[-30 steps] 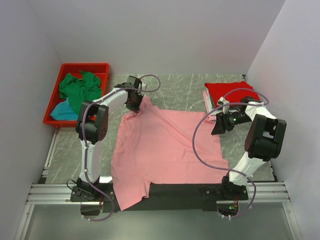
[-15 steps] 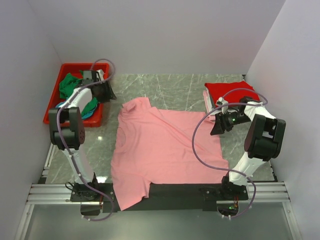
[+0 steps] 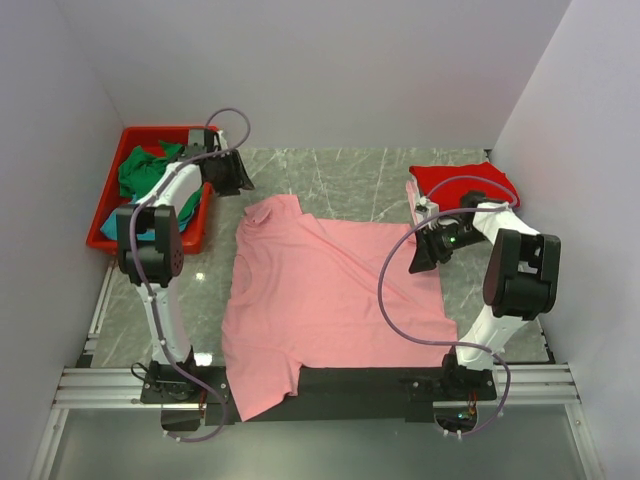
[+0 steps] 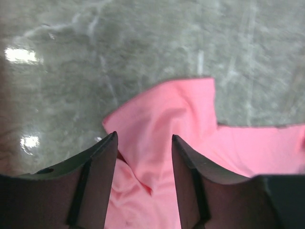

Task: Fold and stack the t-shirts
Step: Flatten the tshirt out

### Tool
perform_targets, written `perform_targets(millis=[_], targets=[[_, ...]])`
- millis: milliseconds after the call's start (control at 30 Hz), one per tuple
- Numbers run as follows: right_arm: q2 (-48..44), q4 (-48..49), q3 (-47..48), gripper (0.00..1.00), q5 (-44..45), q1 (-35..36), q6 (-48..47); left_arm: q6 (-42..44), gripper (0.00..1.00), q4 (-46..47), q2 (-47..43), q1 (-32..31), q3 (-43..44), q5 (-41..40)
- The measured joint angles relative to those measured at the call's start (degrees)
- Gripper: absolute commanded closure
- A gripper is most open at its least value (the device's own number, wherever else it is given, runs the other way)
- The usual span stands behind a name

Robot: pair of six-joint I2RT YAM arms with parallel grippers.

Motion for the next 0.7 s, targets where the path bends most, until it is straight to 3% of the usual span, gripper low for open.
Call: perform_targets(millis=[233,467,567,600,700], targets=[[0.00,0.68,0.00,0.40,-0.04,0.81,1.05,-0.52,0.53,-4.11,5.95,-1.11,2.40,-7.96],[-0.02,1.01,0.00,0.40,-0.02,0.81,1.27,-1.49,0.57,-5.75,9.09,-2.25,3.65,-10.34],[-0.09,1.01,0.00,0.40,-0.04,0.81,1.29,-2.12,0.71,-5.97,10.43,-3.21,5.33,-10.62],[-0.09,1.01,0.00,0.40,-0.04,0.81,1.29,-2.43,0.84,-5.86,10.99,-3.52,5.90,-10.73],[-0.17,1.01,0.00,0.40,-0.02,0.79,1.29,-3.10,1.00,-5.62,12.26,-4.11,7.30,-10.62]])
